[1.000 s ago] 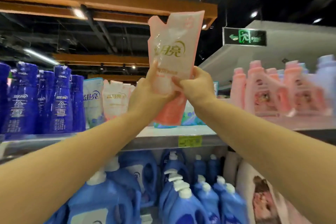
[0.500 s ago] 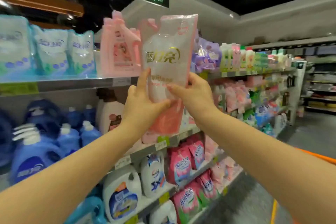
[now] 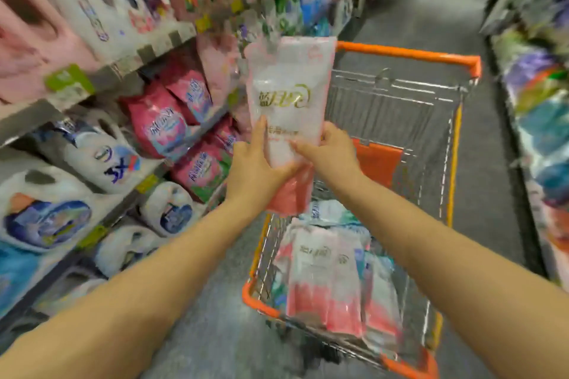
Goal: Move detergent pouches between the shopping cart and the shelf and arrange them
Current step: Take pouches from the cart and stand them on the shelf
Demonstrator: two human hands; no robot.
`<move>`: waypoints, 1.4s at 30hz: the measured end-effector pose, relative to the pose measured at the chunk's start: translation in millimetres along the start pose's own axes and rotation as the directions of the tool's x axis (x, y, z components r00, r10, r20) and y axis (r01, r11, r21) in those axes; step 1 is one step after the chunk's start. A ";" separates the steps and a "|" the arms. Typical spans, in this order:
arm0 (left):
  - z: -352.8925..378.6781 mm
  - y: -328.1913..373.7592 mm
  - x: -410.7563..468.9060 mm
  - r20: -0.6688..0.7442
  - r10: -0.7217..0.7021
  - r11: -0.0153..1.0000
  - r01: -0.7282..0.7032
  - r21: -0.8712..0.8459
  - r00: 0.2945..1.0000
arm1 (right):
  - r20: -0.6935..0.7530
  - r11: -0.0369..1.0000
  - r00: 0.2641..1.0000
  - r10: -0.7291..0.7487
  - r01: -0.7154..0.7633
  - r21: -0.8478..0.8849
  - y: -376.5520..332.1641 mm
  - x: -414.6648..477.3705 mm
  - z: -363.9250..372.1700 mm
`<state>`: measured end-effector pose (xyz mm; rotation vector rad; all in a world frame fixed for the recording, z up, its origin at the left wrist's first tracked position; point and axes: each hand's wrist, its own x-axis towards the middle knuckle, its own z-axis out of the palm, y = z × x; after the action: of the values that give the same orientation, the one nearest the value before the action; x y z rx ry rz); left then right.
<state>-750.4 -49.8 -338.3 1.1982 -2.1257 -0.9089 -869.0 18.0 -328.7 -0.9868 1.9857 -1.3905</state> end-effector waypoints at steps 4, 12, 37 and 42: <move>95.0 -32.1 -35.3 0.305 -0.097 0.995 0.093 0.028 0.947 | -0.035 0.966 0.965 0.260 -0.260 0.017 100.5 -25.0 -16.4; 211.6 -81.5 -92.3 0.637 -0.209 0.977 0.128 0.171 0.742 | -0.072 0.747 0.746 0.662 -0.664 -0.018 226.4 -83.1 -33.0; 202.6 -58.8 -106.3 0.768 -0.241 0.958 0.017 0.287 0.593 | -0.029 0.577 0.697 0.716 -0.615 -0.536 241.8 -106.6 -31.4; 153.2 -40.7 -87.5 0.615 -0.207 0.968 0.069 0.240 0.761 | 0.018 0.703 0.850 0.526 -0.423 -0.571 187.9 -81.3 -21.4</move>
<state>-798.3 56.5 -476.8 1.2839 -2.7494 -1.3430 -886.6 134.2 -497.7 -0.6933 2.3258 -0.4237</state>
